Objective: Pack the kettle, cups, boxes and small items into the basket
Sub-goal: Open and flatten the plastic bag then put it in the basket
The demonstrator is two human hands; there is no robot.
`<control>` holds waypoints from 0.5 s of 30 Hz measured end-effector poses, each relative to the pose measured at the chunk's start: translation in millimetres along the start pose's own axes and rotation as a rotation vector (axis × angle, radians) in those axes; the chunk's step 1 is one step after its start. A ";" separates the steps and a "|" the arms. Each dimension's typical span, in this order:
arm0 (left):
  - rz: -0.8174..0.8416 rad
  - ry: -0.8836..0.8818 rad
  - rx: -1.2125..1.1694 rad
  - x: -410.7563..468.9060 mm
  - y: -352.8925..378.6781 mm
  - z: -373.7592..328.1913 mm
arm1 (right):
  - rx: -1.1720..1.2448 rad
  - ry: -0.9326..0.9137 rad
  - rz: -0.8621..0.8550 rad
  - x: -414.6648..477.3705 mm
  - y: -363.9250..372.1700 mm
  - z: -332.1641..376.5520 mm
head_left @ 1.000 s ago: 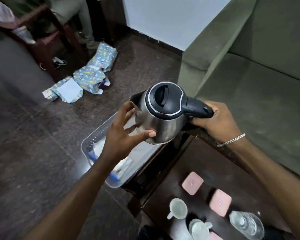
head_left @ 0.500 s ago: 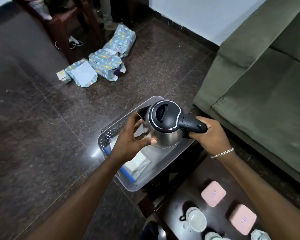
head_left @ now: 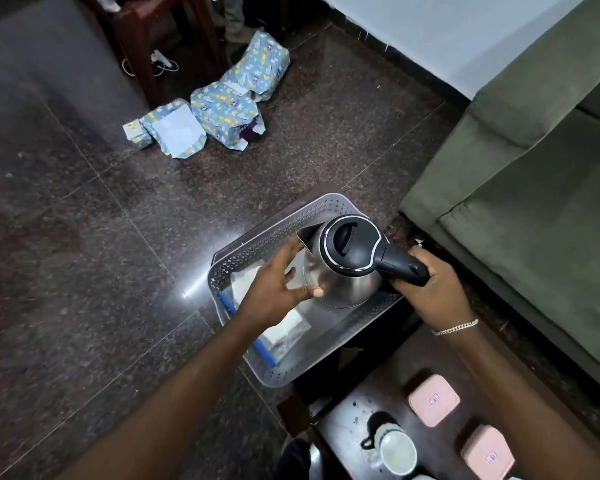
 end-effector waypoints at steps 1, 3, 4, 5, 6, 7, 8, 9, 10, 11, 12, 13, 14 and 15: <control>-0.016 0.015 0.113 1.6 -5.8 3.3 | -0.030 -0.001 -0.005 -3.7 -1.7 1.9; -0.052 -0.003 0.520 2.8 -22.6 12.7 | -0.167 -0.005 -0.099 -15.0 -14.2 3.3; -0.078 -0.037 0.748 0.6 -32.9 18.3 | -0.247 -0.031 -0.188 -23.5 -23.0 8.6; -0.101 -0.065 0.943 -3.3 -42.0 24.0 | -0.298 -0.085 -0.291 -35.0 -29.1 17.9; -0.117 -0.086 1.083 -8.1 -48.8 29.8 | -0.313 -0.157 -0.384 -50.2 -30.3 29.2; -0.124 -0.101 1.172 -12.8 -52.8 35.2 | -0.297 -0.233 -0.445 -66.6 -24.8 39.8; -0.124 -0.114 1.230 -15.9 -55.2 41.1 | -0.257 -0.293 -0.454 -81.7 -10.6 48.6; -0.121 -0.123 1.275 -17.5 -56.0 46.8 | -0.204 -0.319 -0.407 -93.3 10.6 54.5; -0.115 -0.136 1.313 -17.3 -56.2 51.8 | -0.151 -0.306 -0.317 -101.0 36.7 57.7; -0.112 -0.157 1.344 -15.8 -56.9 54.8 | -0.114 -0.266 -0.207 -105.8 64.9 57.9; -0.109 -0.183 1.372 -14.0 -57.7 56.8 | -0.107 -0.221 -0.097 -109.3 93.0 56.5; -0.100 -0.206 1.396 -11.6 -57.8 58.7 | -0.132 -0.187 0.000 -111.8 119.2 54.4; -0.088 -0.221 1.403 -9.2 -57.0 60.8 | -0.173 -0.166 0.081 -112.3 142.4 50.8; -0.074 -0.235 1.384 -7.2 -56.6 62.4 | -0.213 -0.146 0.145 -111.2 162.4 47.0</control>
Point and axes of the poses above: each hand's wrist, its own x-axis towards the middle knuckle, its own y-axis out of the palm, z = x × y, the point moved 8 cm from there along x, towards the middle knuckle, and after that the axes turned 3 degrees about -z, right-handed, at the moved point
